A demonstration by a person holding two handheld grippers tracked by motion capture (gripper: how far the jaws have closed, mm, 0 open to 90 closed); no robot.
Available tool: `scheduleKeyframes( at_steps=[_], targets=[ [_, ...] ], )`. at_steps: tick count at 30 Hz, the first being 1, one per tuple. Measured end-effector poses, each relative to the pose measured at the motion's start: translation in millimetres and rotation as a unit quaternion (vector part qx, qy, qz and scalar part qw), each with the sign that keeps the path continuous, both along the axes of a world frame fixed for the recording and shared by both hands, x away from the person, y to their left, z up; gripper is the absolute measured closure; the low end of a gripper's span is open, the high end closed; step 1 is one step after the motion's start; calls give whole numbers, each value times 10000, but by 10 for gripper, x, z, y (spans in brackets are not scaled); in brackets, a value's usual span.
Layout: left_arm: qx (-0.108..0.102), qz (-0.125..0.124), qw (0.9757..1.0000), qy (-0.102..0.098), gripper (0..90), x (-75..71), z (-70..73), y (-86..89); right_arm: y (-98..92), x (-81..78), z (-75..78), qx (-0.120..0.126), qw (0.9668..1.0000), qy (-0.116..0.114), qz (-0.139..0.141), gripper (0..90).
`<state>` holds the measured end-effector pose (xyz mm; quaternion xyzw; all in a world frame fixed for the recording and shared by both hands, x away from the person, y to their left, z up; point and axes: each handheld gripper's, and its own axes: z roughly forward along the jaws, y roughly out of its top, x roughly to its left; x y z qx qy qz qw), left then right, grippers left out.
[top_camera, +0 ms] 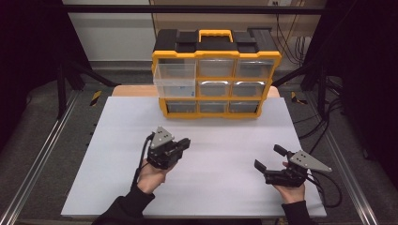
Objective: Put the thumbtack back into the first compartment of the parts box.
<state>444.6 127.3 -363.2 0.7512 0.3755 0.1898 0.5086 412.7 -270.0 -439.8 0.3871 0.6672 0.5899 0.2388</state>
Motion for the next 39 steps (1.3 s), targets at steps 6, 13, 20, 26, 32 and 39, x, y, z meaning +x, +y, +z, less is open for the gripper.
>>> scheduleKeyframes(
  at_steps=[6, 13, 20, 26, 32, 39],
  targets=[
    [-52, 81, 9993, -360, 848, 41, 389, 149, 6, 1, -4, -7, 10000, 16, 3, 5],
    [-104, 67, 9985, -525, 848, 162, 729, 169, 3, 5, -6, -39, 10000, -6, 12, 5],
    [114, 142, 9968, -773, 848, 286, 1059, 121, 5, -1, 0, 11, 10000, -4, 21, 5],
    [228, 155, 9956, -894, 848, 409, 1246, 93, 13, 3, -11, -23, 10000, 21, 3, 5],
    [204, 228, 9935, -1094, 848, 537, 1430, 77, 5, 2, -4, -15, 10000, 11, 13, 5],
    [355, 336, 9931, -1062, 847, 705, 1517, 27, 3, 5, -7, -29, 10000, -6, 18, 5]
  ],
)
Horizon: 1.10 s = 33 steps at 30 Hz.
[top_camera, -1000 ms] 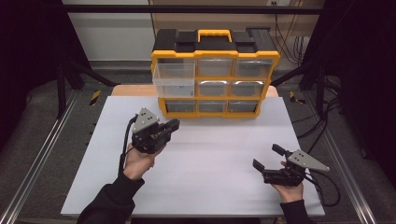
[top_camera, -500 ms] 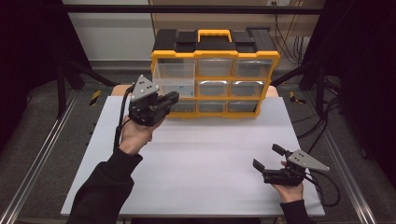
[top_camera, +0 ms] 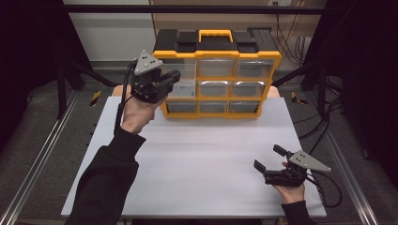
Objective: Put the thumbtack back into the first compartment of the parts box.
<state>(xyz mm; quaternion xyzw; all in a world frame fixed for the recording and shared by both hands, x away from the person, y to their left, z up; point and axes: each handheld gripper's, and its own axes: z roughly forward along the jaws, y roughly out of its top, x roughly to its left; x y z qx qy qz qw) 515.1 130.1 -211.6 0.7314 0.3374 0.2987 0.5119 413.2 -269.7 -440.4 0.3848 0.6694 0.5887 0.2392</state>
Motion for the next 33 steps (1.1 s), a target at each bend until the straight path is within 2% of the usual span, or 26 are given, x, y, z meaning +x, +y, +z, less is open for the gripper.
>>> scheduleKeyframes(
  at_steps=[4, 9, 12, 13, 16, 19, 20, 22, 24, 25, 26, 27, 29, 30, 32, 33],
  targets=[
    [49, 62, 10000, 16, 847, 108, -16, -8, 1, 1, -1, -7, 10000, 4, 7, 5],
    [58, 190, 9997, 146, 847, 249, -79, 17, 1, 1, -1, -4, 10000, 4, 9, 5],
    [149, 252, 9994, 181, 846, 299, -117, 38, -1, 4, -3, -13, 10000, -21, 13, 5],
    [166, 262, 9993, 203, 846, 314, -128, 52, 8, -8, 3, 50, 10000, 67, 10, 5],
    [121, 322, 9990, 275, 846, 364, -164, 86, 14, -5, 0, 73, 10000, 51, 16, 5],
    [174, 395, 9985, 336, 846, 405, -192, 96, 6, -8, 5, 30, 10000, 67, 15, 5],
    [183, 413, 9984, 346, 846, 414, -199, 98, -3, 1, -1, -15, 10000, -18, 6, 5],
    [254, 448, 9980, 372, 846, 435, -218, 101, 7, -12, 8, 75, 9999, 75, -4, 5],
    [265, 496, 9977, 367, 845, 447, -223, 99, 7, -14, 8, 80, 9999, 78, 7, 5],
    [203, 524, 9977, 385, 845, 452, -225, 91, 5, -12, 8, 65, 10000, 66, 20, 5],
    [242, 550, 9974, 394, 845, 459, -224, 89, -2, 1, 0, -5, 10000, -16, 10, 5],
    [345, 572, 9970, 395, 844, 463, -220, 91, 0, -1, 1, 8, 10000, 6, -1, 5],
    [381, 604, 9966, 402, 842, 476, -217, 77, 1, -1, 1, 24, 10000, 17, 1, 5],
    [479, 601, 9961, 427, 841, 482, -207, 82, 0, -1, 2, 15, 10000, 19, -1, 5],
    [509, 626, 9958, 443, 831, 495, -196, 75, 0, 1, 1, 15, 10000, 3, 3, 5],
    [457, 638, 9960, 420, 808, 504, -191, 67, 1, 0, 1, 16, 10000, 2, 2, 5]
  ],
)
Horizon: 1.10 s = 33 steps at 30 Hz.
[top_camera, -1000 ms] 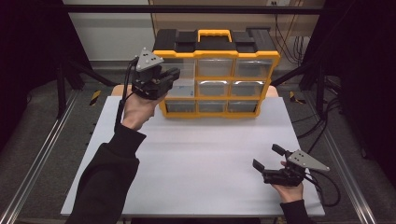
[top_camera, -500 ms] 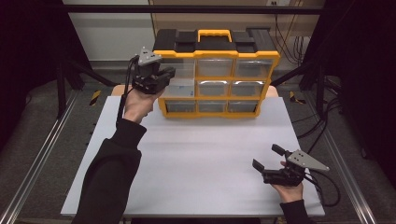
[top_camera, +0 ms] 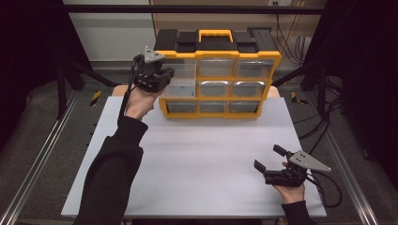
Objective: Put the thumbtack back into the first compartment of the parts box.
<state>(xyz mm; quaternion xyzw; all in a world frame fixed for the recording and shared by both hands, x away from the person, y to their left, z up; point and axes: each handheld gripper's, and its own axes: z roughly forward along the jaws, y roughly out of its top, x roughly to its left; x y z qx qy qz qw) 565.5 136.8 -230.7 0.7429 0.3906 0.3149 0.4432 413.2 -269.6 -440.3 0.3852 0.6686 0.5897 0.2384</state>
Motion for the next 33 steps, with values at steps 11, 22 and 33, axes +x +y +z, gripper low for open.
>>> scheduleKeyframes(
  at_steps=[11, 22, 33],
  targets=[
    [-438, -260, 9982, -306, 382, -251, 86, 141, -6, -8, 7, 46, 10000, 10, -19, 5],
    [-731, -791, 9926, -558, 78, -667, -89, 397, -12, -2, 8, 26, 10000, -29, -6, 5],
    [-772, -979, 9885, -854, 19, -1017, -556, 665, -9, -5, 11, 80, 10000, -21, 6, 5]
  ],
)
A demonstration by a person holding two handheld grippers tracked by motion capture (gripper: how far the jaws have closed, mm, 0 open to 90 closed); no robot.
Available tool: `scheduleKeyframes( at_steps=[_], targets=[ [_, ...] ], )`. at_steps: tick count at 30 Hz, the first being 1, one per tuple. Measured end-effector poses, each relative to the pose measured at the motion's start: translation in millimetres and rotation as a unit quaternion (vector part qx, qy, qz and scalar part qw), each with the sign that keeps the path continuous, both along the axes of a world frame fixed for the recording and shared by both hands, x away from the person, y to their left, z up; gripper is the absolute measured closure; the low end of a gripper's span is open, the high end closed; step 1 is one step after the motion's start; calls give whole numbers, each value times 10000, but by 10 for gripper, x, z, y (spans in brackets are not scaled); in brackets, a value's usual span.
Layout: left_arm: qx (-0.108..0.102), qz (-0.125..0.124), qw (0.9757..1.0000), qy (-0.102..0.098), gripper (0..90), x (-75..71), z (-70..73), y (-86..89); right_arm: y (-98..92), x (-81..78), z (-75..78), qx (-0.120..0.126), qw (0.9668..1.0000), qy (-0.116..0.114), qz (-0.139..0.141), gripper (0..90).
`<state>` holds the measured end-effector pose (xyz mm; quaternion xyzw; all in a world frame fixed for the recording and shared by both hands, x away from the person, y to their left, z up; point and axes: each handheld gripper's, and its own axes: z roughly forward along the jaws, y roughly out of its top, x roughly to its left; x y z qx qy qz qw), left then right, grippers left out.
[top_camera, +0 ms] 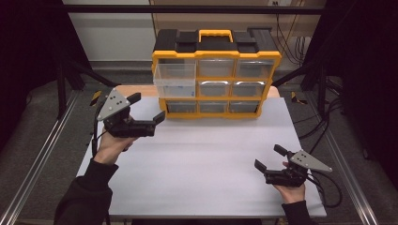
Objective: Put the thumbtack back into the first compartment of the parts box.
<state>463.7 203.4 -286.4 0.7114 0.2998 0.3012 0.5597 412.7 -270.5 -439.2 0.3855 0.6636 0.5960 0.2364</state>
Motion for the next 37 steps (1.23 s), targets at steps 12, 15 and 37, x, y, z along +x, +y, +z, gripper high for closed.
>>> scheduleKeyframes(
  at_steps=[12, 15, 37],
  targets=[
    [-279, -81, 9993, 234, 11, -286, -591, 246, -4, -3, 2, -9, 10000, -29, -19, 5],
    [-298, -131, 9991, 267, 11, -351, -762, 300, -7, -3, 1, -12, 10000, -34, -18, 5],
    [-243, 11, 9982, 543, 13, -395, -1301, 502, -3, -8, 1, -10, 10000, 2, 0, 5]
  ],
)
